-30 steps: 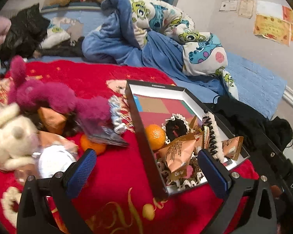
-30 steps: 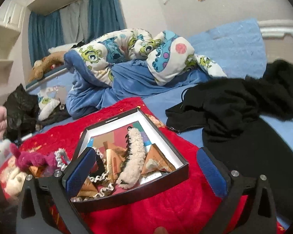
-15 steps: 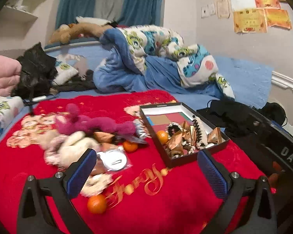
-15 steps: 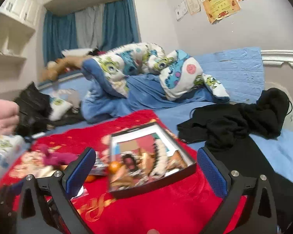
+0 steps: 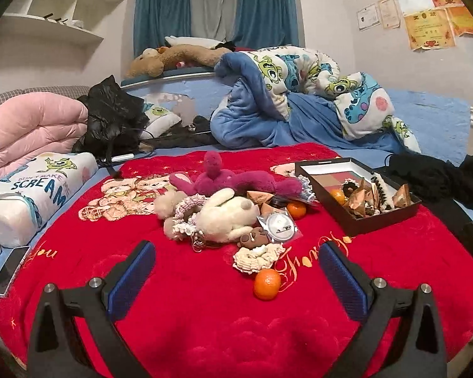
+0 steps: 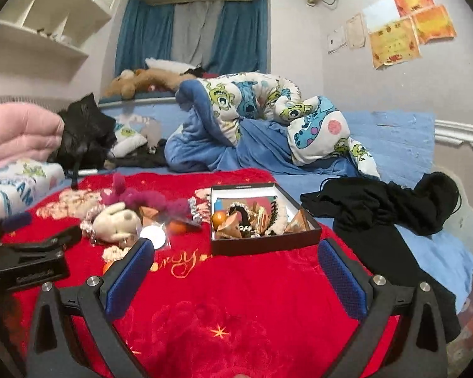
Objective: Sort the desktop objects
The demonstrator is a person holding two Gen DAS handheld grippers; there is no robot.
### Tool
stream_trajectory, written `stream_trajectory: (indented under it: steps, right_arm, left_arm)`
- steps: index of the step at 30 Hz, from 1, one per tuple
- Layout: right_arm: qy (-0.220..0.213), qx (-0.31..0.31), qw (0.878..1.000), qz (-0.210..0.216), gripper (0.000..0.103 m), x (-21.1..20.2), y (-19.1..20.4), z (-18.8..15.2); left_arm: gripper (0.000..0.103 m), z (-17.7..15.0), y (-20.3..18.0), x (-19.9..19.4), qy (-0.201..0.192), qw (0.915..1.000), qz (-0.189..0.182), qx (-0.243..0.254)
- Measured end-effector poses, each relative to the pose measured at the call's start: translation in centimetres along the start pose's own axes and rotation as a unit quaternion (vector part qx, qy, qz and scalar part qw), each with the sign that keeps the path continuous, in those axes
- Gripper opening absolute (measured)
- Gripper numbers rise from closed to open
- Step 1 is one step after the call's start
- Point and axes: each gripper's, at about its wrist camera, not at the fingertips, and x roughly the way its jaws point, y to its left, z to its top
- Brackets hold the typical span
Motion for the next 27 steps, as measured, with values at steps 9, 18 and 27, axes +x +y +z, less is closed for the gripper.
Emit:
stream_trajectory:
  steps: [9,18,27]
  right_arm:
    - [0.009,0.006,1.000,0.008,0.103,1.8,0.9,-0.2]
    - [0.006,0.030,0.999,0.013,0.103,2.5,1.7,-0.2]
    - [-0.005,0.031,0.999,0.013,0.103,2.2,1.9,-0.1]
  left_arm:
    - [0.103,0.3,-0.7,1.0,0.002,0.9999,-0.005,0.010]
    - [0.103,0.3,-0.4,0.2,-0.019,0.9997,-0.011,0.007]
    - [0.103,0.4,-0.1,-0.1,-0.027,0.9991,-0.032,0.003]
